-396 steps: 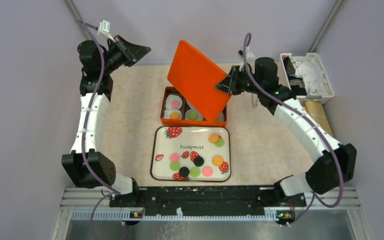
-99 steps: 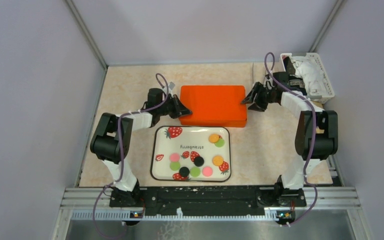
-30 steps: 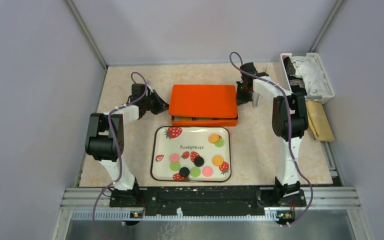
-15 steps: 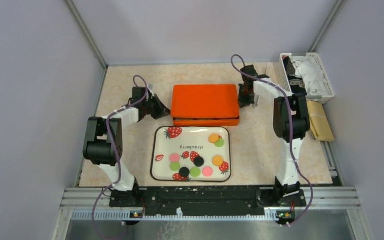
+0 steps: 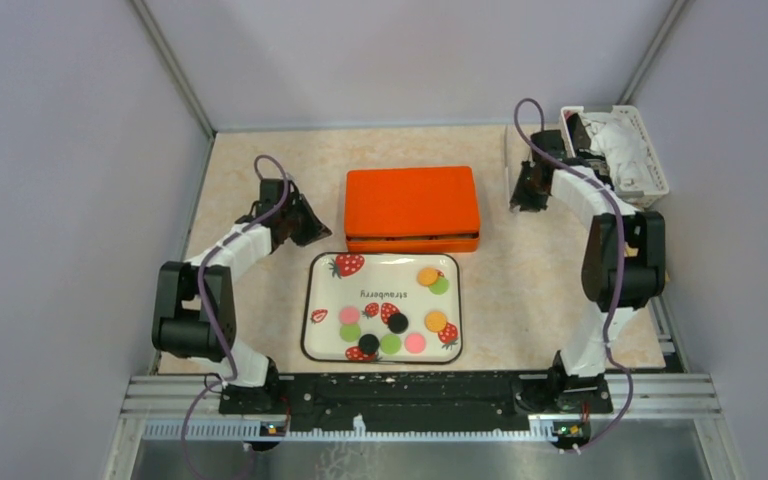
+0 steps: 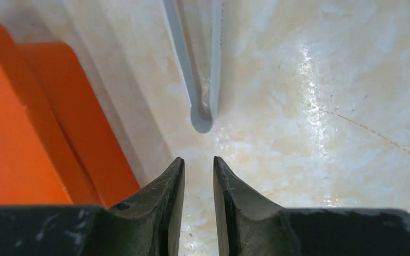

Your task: Pack the cookies

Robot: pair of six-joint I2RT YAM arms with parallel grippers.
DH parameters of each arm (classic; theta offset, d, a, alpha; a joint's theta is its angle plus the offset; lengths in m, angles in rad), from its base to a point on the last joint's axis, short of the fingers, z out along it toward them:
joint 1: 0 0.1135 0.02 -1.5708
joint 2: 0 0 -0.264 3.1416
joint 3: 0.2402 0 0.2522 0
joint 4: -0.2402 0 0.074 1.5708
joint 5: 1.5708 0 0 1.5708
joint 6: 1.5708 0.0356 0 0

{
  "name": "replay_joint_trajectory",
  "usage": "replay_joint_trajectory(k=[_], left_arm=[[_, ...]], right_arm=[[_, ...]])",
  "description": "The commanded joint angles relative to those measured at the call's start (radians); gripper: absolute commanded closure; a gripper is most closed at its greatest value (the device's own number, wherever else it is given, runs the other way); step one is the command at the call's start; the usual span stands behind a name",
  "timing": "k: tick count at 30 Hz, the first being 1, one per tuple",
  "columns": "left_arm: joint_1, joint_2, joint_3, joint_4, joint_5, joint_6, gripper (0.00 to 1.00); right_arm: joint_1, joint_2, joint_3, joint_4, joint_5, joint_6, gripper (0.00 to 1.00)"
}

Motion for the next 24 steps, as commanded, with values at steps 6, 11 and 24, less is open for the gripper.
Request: replay_joint_trajectory(k=[6,11,24], left_arm=[[0.004,0.068,0.077,0.121,0.105,-0.077,1.0],[0.013,0.146,0.196,0.092,0.085,-0.054,1.0],[0.032,0.295,0.273,0.123,0.11,-0.055,1.0]], right_arm=[[-0.012,-0.13,-0.107,0.192,-0.411,-0.01,0.76],[-0.013,-0.085,-0.107,0.246,-0.547,0.013,0.72],[-0.013,0.053,-0.077,0.309,-0.644,0.035,0.69]])
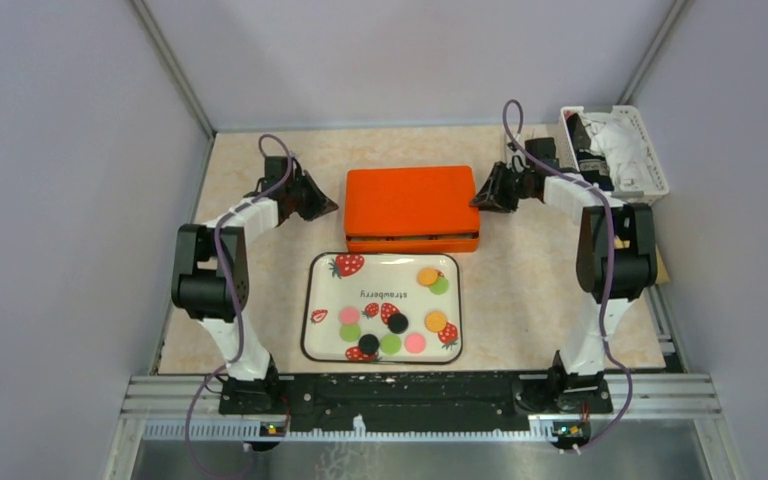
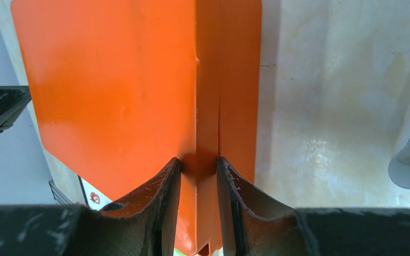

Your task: Pack the cookies

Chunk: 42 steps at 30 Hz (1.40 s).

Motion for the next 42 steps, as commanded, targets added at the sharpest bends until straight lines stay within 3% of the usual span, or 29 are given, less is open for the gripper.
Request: replay_joint_trajectory(k=[1,23,42], left_arm=[[0.002,0.06,0.037,0.044,0.04,-0.002,1.0],[0.002,0.079,0.045,0.078,0.139,-0.012,1.0],[0.002,0.101,0.036,0.086,0.169,-0.017,1.0]], right_arm=[[0.005,0.031,0.021,0.055,-0.044,0.004,0.69],[0.005,-0.011,-0.06,0.278,-0.317,0.145,0.72],[0.006,-0.109,-0.102,0.347,-0.333,0.184,0.74]])
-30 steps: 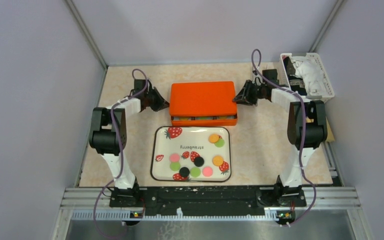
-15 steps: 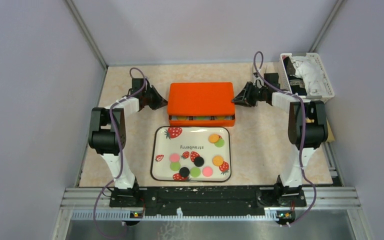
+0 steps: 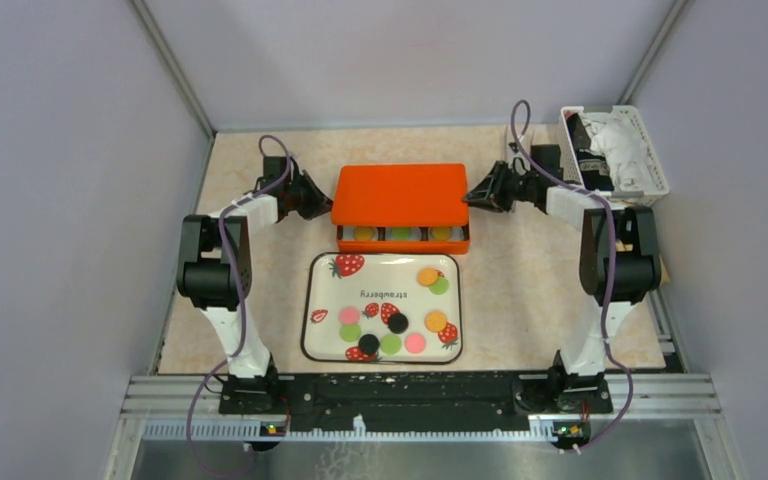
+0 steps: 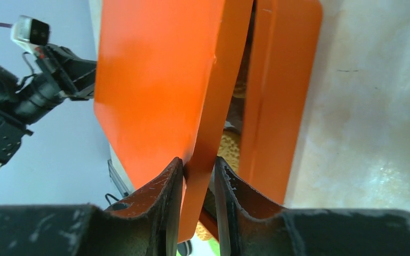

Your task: Pack the cookies

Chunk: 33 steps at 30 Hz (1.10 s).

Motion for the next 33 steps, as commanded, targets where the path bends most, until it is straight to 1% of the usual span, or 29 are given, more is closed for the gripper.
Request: replay_joint_trajectory(k=[1,5,12,16,24,28,30,33], left_arm=[[-0.024,0.001,-0.006,0.053,0.106,-0.017,1.0],[-0.024,0.002,-0.006,0.053,0.109,-0.016,1.0],[-0.025,0.002,-0.007,0.052,0.111,-0.014,1.0],[-0.025,0.008,-0.006,0.08,0.116,-0.014,1.0],[-0.025,0.015,-0.005,0.081,0.123,-0.009,1.0],[-0.024,0.021,-0.003,0.083,0.127,-0.008,1.0],[-0.025,0.024,-0.003,0.085,0.133,-0.009,1.0],[-0.025,0.021,-0.003,0.085,0.139,-0.009,1.0]], right_arm=[[0.024,-0.109,0.018,0.077,-0.099,0.021,0.73],[0.026,-0.113,0.021,0.076,-0.11,0.023,0.73],[0.048,-0.047,0.017,0.097,-0.135,0.037,0.73],[0.074,-0.013,-0.005,0.19,-0.164,0.087,0.72],[0.128,0.05,-0.057,0.383,-0.224,0.21,0.69],[0.14,0.056,-0.08,0.429,-0.222,0.237,0.69],[0.14,0.057,-0.079,0.434,-0.222,0.24,0.73],[0.141,0.053,-0.076,0.436,-0.216,0.241,0.91]])
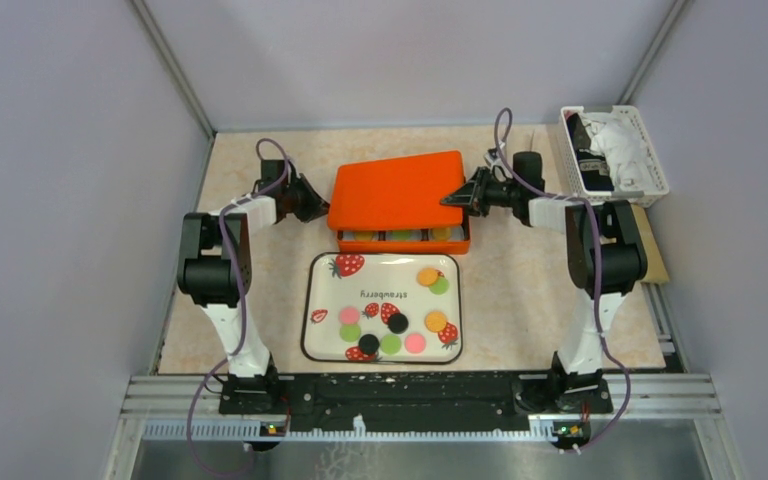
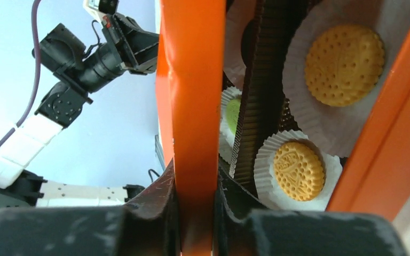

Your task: Pack the cookies

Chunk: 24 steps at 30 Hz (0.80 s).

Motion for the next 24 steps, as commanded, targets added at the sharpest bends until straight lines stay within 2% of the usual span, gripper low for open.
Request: replay_joint_trajectory(k=[1,3,8,10,15,24], left_arm=[[-0.041,-0.008,0.007,0.07,0.132,-0.017,1.0],[-0.041,-0.022,0.002,0.067,0.127,-0.013,1.0],[-0.041,-0.079,-0.009,0.049,0.12,0.0,1.0],[-0.041,-0.107,-0.017,0.012,0.108,0.007,1.0],[-0.042,-0.16,-0.029,-0.015,0.085,0.025,1.0],[-0.053,-0.165,-0.027,-0.02,0.098,0.029,1.0]], right_arm=[[0.059,-0.009,0.008,0.099,-0.058,-0.001,0.98],[0.06,-0.017,0.002,0.12,-0.066,0.013,1.0],[0.058,-0.051,-0.056,0.295,-0.118,0.141,1.0],[0.058,-0.083,-0.062,0.245,-0.124,0.109,1.0],[0.057,-0.145,-0.042,-0.017,-0.11,-0.04,1.0],[0.036,-0.177,-0.043,-0.18,-0.046,-0.131,1.0]])
